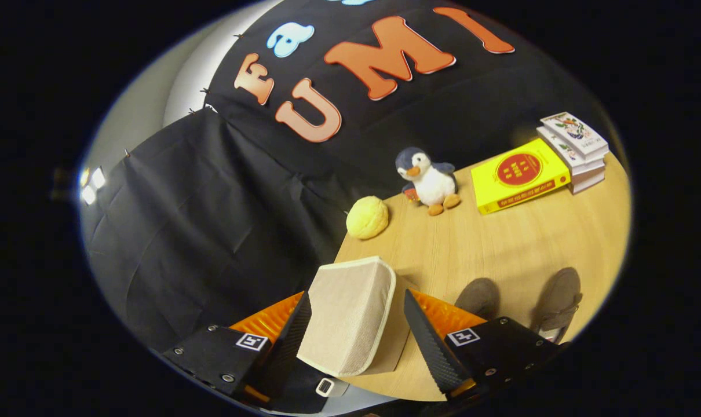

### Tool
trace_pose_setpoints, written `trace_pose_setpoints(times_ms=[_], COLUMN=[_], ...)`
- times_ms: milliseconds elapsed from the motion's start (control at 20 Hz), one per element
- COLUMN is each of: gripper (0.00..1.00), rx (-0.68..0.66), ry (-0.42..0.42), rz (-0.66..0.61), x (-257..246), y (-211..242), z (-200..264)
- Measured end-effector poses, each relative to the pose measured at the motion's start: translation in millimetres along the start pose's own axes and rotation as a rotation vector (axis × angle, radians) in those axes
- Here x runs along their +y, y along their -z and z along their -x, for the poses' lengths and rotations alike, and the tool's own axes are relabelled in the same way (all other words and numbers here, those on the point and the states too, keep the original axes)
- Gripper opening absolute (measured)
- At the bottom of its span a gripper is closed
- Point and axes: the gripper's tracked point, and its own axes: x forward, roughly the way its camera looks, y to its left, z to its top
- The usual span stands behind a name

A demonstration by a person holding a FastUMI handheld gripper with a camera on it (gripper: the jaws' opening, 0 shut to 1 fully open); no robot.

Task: Open the storage box then place both shoes into the box .Put the left shoe in first, then the right shoe, with the right side of both shoes facing outward in a uniform manner.

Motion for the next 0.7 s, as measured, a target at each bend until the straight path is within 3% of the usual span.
trace_pose_setpoints(times_ms=[350, 700], gripper=[0.96, 0.96], rx=[0.213, 0.311], ry=[-0.031, -0.057], rz=[-0.048, -0.084], x=[-14.2, -14.3], y=[75.7, 114.1], z=[-51.5, -79.7])
